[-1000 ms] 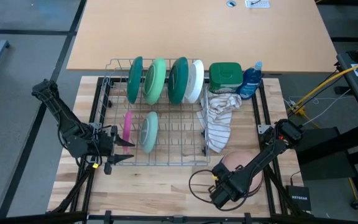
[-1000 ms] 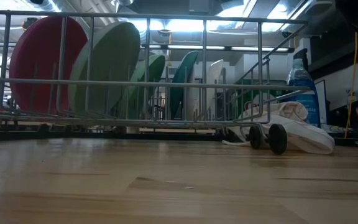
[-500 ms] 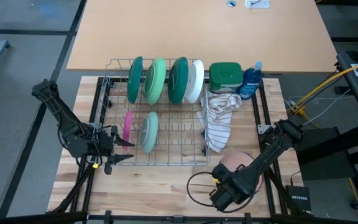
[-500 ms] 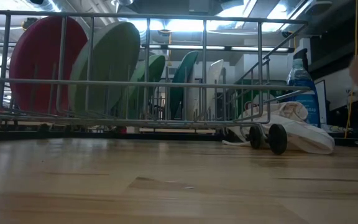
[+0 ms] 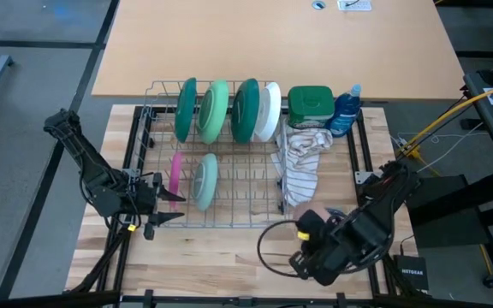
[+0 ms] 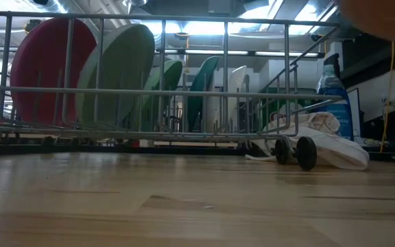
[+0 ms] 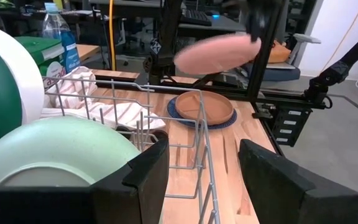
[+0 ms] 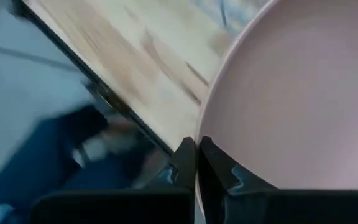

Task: Sort dishes
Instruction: Put the light pink plate in the dish rack

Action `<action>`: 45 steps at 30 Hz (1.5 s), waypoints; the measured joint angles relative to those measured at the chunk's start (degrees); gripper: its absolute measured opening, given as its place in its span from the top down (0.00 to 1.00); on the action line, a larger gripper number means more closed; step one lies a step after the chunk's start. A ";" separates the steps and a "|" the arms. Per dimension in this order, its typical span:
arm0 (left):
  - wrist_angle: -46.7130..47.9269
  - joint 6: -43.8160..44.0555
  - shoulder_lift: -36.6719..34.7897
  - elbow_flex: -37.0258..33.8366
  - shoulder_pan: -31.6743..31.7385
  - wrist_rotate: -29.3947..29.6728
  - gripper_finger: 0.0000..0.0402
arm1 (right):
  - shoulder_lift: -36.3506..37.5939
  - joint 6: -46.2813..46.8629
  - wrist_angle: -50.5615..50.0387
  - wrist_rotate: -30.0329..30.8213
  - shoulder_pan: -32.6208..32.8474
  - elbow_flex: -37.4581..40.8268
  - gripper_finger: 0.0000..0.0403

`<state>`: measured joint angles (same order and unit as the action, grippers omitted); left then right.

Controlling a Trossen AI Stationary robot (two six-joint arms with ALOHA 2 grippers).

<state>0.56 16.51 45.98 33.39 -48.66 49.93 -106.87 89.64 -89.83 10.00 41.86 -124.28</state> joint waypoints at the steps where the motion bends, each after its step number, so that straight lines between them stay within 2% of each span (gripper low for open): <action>1: 0.02 -0.02 0.00 0.00 0.00 0.00 0.54 | 0.00 -0.31 -0.02 2.39 -0.20 -1.23 0.99; 8: 0.03 0.00 0.00 0.00 0.00 0.00 0.54 | 0.00 -8.57 -0.13 16.73 -1.21 -8.42 0.99; 15: -0.02 0.00 -0.02 0.00 0.00 0.00 0.54 | -0.02 -20.13 0.55 23.14 -5.01 -10.36 0.99; 22: -0.13 0.00 -0.02 0.00 0.00 0.02 0.54 | -0.11 -32.30 6.67 21.41 -11.88 -7.98 0.99; 31: -0.13 0.00 -0.02 0.01 0.00 0.00 0.54 | -0.11 -50.18 25.67 11.55 -21.10 -3.32 0.99; 38: -0.01 1.53 -0.02 0.00 0.00 0.00 0.54 | -0.11 -55.96 36.56 8.48 -24.50 2.11 0.99; 45: 0.57 5.50 0.10 0.00 -0.09 0.00 0.54 | -0.15 -56.67 35.96 8.36 -23.45 5.79 0.99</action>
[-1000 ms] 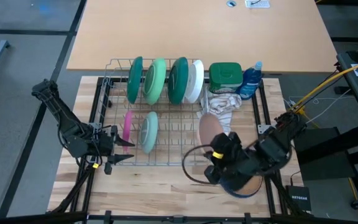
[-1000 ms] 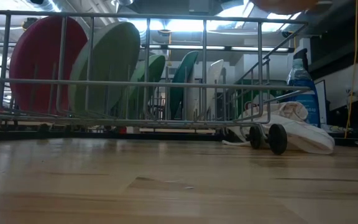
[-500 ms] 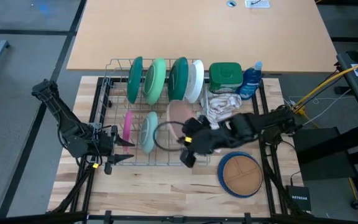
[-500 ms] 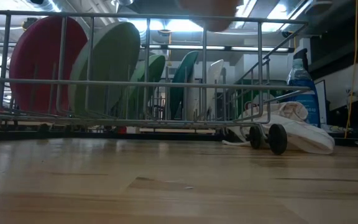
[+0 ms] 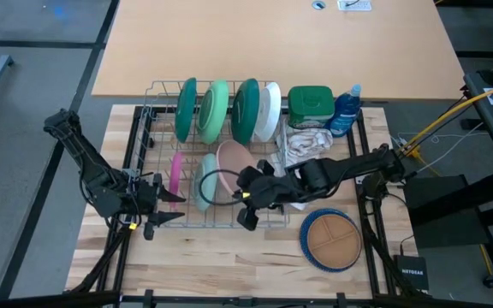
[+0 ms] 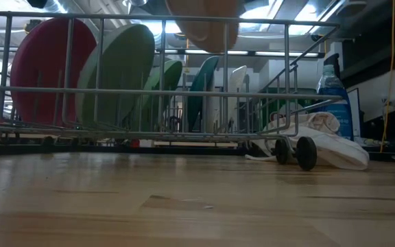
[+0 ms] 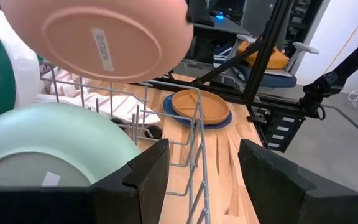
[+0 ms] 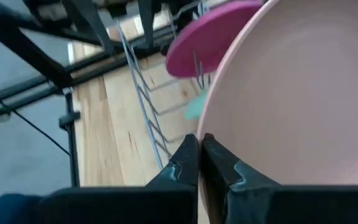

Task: Sort dishes
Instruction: Put the light pink plate in the dish rack

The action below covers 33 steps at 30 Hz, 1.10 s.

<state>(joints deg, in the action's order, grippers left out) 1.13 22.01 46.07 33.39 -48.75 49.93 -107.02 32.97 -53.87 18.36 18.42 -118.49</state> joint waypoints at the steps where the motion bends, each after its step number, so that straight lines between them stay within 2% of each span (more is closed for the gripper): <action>1: -0.03 0.51 0.20 0.00 0.00 0.00 0.54 | 0.00 -0.02 -0.85 0.01 0.21 0.16 0.99; 8: 0.04 3.57 2.96 0.00 0.00 -0.40 0.54 | 1.18 3.23 -8.70 0.21 2.35 0.21 0.99; 13: -0.14 3.77 5.21 0.00 0.00 -0.42 0.54 | 5.95 8.03 -16.70 5.17 3.59 0.21 0.99; 19: -0.70 5.61 6.20 0.00 0.00 -0.42 0.54 | 11.56 12.28 -24.02 13.22 6.45 0.11 0.99; 25: -0.68 7.12 6.18 0.00 0.00 -0.44 0.54 | 12.52 24.56 -35.21 24.14 13.35 0.27 0.99; 33: -0.64 7.60 6.18 0.00 0.00 -0.43 0.54 | 17.12 40.75 -36.16 34.47 23.33 12.18 0.99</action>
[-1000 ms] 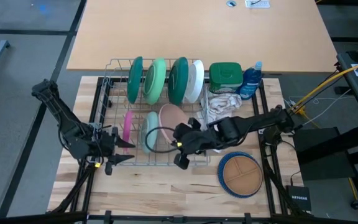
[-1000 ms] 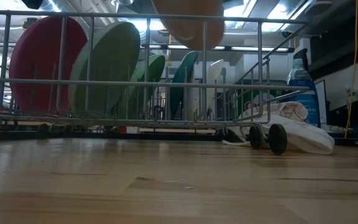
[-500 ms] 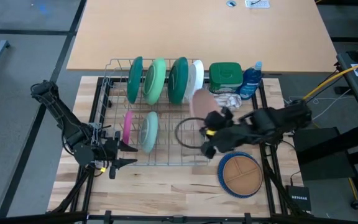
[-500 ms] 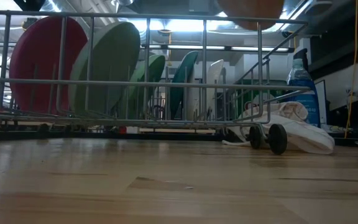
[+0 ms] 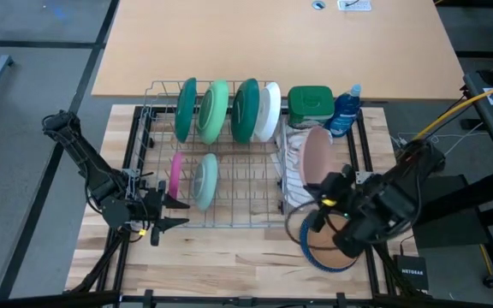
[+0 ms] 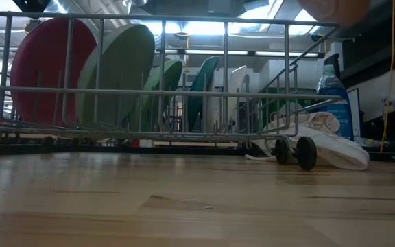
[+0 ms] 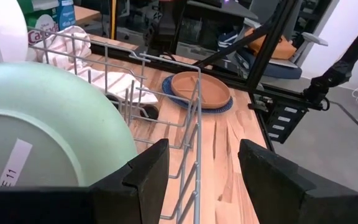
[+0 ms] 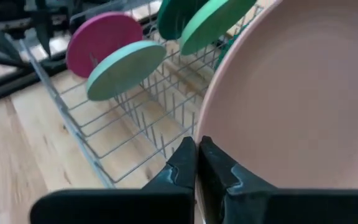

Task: Sort dishes
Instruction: Put the light pink plate in the dish rack

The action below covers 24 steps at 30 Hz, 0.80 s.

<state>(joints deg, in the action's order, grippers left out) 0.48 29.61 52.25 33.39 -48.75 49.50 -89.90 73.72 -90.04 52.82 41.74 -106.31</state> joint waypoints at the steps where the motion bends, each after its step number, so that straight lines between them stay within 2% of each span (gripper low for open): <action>1: -0.05 0.00 0.00 0.00 0.00 0.01 0.54 | 1.05 2.17 0.04 1.39 0.96 2.16 0.99; 5: -0.50 -0.06 0.00 0.00 0.02 0.01 0.54 | 5.20 9.71 2.00 5.29 2.67 11.49 0.99; 10: -4.78 -3.84 0.00 0.00 0.04 0.03 0.54 | 10.42 8.02 15.00 8.41 1.93 23.24 0.99; 14: -9.81 -8.37 -0.02 0.00 0.04 0.04 0.54 | 13.63 1.52 28.60 9.06 0.87 30.25 0.99; 17: -12.35 -10.63 -0.02 0.00 0.04 0.04 0.54 | 15.21 -7.20 39.05 8.91 -0.22 32.96 0.99; 24: -13.63 -12.29 -0.09 0.00 0.09 0.04 0.54 | 15.79 -26.02 59.76 3.53 -2.84 36.28 0.99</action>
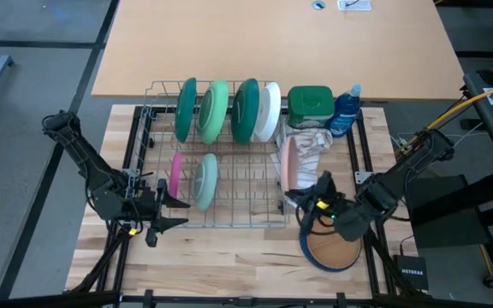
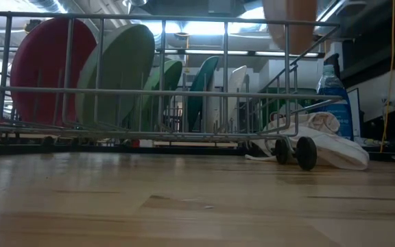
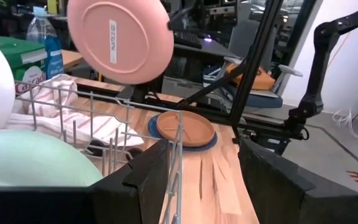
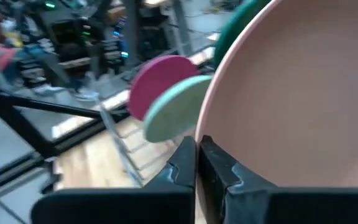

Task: Sort dishes
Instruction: Put the light pink plate in the dish rack

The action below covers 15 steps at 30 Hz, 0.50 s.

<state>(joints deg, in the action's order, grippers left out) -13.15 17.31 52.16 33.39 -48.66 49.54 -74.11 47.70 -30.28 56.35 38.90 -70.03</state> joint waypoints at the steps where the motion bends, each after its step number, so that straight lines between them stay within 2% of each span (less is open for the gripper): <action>1: -0.01 -0.27 -0.02 0.00 0.01 0.00 0.54 | 0.00 -2.11 3.76 -0.85 -0.59 1.17 0.99; 4: 0.00 -0.94 -0.02 0.00 0.02 0.00 0.54 | 0.00 -9.34 18.26 -4.41 -2.93 5.99 0.99; 7: 0.00 -0.92 -0.02 0.00 0.01 0.00 0.54 | 0.00 -15.27 33.84 -10.75 -5.28 11.47 0.99; 15: 0.00 -0.62 -0.02 0.00 0.00 0.01 0.54 | -4.19 -20.97 75.03 -23.36 -10.56 25.71 0.99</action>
<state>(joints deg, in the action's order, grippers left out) -13.15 16.69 52.14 33.39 -48.66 49.55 -78.29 26.73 44.75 32.99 28.35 -44.32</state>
